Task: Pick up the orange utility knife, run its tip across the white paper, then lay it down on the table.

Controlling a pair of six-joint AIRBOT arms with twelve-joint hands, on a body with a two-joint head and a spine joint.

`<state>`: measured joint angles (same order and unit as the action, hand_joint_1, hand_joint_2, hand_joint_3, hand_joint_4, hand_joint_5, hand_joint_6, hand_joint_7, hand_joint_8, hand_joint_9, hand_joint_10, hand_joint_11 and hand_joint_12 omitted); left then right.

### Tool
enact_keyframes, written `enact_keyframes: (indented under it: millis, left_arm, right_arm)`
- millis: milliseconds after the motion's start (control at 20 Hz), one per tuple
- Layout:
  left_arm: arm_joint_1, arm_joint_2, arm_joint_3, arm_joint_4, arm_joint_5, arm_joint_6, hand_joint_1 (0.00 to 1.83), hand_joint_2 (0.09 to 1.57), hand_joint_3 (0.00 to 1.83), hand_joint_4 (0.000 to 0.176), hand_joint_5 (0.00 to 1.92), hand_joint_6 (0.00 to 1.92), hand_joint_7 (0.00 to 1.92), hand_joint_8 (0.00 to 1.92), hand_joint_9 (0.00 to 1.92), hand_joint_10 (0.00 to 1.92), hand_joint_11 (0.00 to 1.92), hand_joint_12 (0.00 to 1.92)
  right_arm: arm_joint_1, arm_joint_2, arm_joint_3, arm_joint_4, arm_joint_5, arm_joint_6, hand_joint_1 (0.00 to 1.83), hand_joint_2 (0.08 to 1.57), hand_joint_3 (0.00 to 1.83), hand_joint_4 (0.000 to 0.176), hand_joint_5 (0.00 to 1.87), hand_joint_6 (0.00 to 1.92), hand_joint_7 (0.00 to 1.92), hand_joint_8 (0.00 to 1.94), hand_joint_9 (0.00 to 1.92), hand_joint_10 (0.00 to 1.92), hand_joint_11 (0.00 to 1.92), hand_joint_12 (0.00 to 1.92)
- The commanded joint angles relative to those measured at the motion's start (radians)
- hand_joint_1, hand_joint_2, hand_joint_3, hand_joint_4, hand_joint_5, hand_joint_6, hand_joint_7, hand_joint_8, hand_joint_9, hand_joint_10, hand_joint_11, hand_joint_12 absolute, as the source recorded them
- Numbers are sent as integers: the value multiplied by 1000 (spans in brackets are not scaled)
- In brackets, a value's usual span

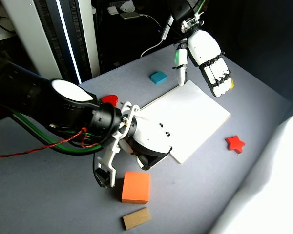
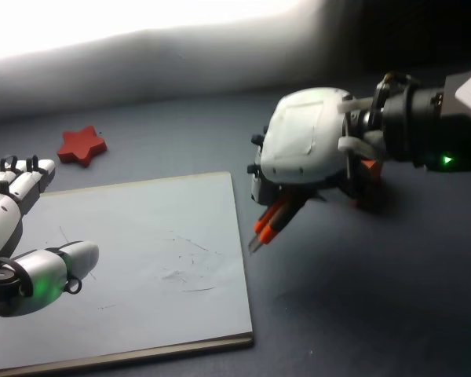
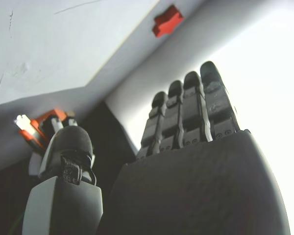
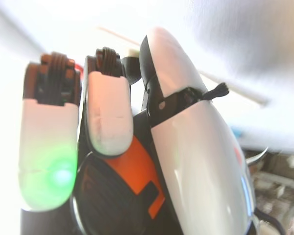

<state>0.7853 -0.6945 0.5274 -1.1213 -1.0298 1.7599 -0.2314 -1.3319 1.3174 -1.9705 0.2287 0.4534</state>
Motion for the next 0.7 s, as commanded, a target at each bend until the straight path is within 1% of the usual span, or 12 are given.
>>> enact_keyframes:
  millis: [0,50,150,200,250,300,350,450,500,550,650]
  left_arm:
    - [-6,2,7,51,-93,2,87,1289,1,0,0,0,53,2,41,0,0,240]
    - [-7,0,9,51,-93,1,86,1288,0,0,0,0,54,2,41,0,0,241]
    - [-7,-1,11,51,-93,1,88,1288,0,0,0,0,55,1,39,0,0,266]
    - [-6,-1,11,51,-93,1,97,1286,0,0,0,0,56,1,42,1,0,254]
    - [-5,-1,13,51,-93,1,105,1286,0,0,2,0,63,2,44,1,0,222]
    - [-5,-1,14,51,-92,1,95,1288,0,0,4,1,66,1,53,4,0,241]
    - [-5,-2,16,51,-92,1,80,1288,0,0,4,0,65,0,50,1,0,212]
    - [-4,-2,18,49,-92,1,44,1296,4,0,0,0,42,0,36,0,0,202]
    - [-3,-2,19,47,-92,0,46,1293,2,0,0,0,53,3,48,4,0,235]
    - [-2,-2,20,47,-92,-2,56,1291,0,4,0,0,48,0,46,2,0,217]
    - [-1,-2,25,47,-92,-5,54,1294,1,0,0,0,40,0,39,0,0,230]
  right_arm:
    - [20,7,-1,62,-12,-72,1529,1382,0,176,1598,1921,1782,1941,1880,1921,1921,1921]
    - [27,7,10,143,24,-208,1528,1378,0,176,1598,1921,1783,1941,1881,1921,1921,1921]
    - [37,1,23,224,35,-357,1533,1377,0,176,1606,1921,1784,1941,1877,1921,1921,1921]
    - [44,-7,26,258,20,-413,1534,1373,0,176,1597,1921,1775,1941,1863,1921,1910,1921]
    - [52,-20,26,342,-32,-526,1534,1377,0,176,1573,1921,1756,1941,1851,1921,1902,1921]
    - [56,-28,26,404,-63,-598,1530,1382,0,176,1565,1921,1744,1941,1840,1921,1890,1921]
    - [64,-42,28,437,-89,-657,1529,1381,0,176,1567,1921,1739,1941,1826,1921,1877,1921]
    - [66,-47,28,437,-99,-680,1525,1382,0,176,1578,1921,1750,1941,1823,1921,1881,1921]
    - [62,-47,30,437,-92,-695,1510,1391,0,176,1569,1921,1752,1941,1823,1921,1884,1921]
    - [59,-47,36,436,-59,-729,1515,1378,0,176,1565,1921,1751,1941,1823,1921,1888,1921]
    - [57,-47,61,437,57,-848,1527,1373,0,176,1583,1921,1751,1941,1822,1921,1893,1921]
